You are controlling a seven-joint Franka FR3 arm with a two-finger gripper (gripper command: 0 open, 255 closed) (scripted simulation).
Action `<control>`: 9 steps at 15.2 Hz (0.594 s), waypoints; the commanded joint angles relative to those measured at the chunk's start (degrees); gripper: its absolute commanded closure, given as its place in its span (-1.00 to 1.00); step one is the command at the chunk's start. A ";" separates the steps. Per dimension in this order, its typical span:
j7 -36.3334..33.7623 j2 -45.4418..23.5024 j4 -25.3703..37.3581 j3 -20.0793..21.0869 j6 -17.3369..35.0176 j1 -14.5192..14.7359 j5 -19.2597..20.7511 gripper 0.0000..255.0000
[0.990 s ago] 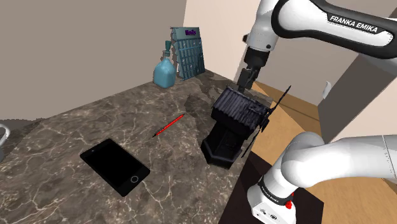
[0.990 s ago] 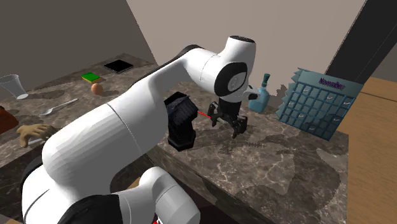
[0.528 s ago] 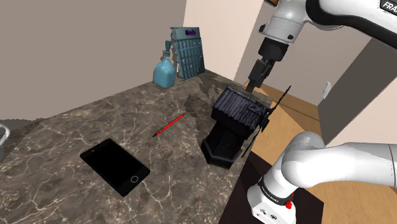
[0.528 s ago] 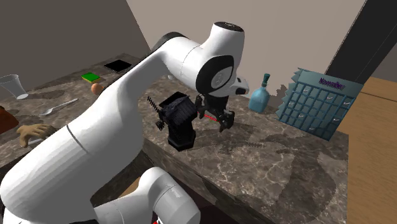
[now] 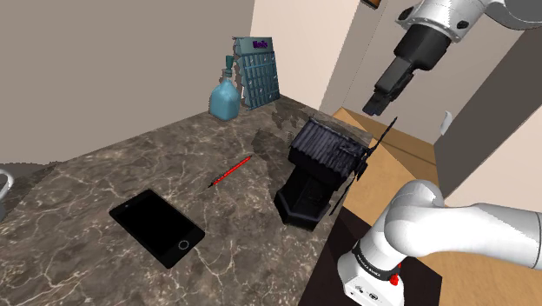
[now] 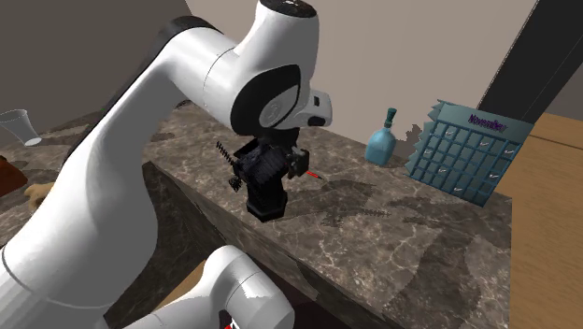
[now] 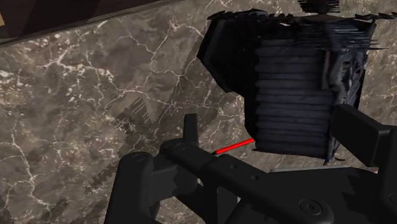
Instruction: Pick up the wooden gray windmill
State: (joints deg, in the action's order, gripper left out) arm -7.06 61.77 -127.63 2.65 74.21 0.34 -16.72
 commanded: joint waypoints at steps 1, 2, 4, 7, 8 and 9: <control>-2.49 2.54 1.50 0.02 -1.79 -0.03 -2.49 -1.00; -3.74 3.56 2.23 0.10 -2.38 -0.09 -3.71 -1.00; -6.29 5.51 3.77 0.26 -3.45 -0.27 -6.16 -1.00; -5.93 6.84 1.57 0.37 -2.63 -0.34 -6.21 -1.00; -5.74 7.49 0.47 0.43 -2.23 -0.38 -6.23 -1.00; -5.55 8.15 -0.61 0.49 -1.83 -0.42 -6.26 -1.00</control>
State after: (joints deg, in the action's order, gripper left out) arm -12.77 69.32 -127.31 3.14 72.05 -0.04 -22.97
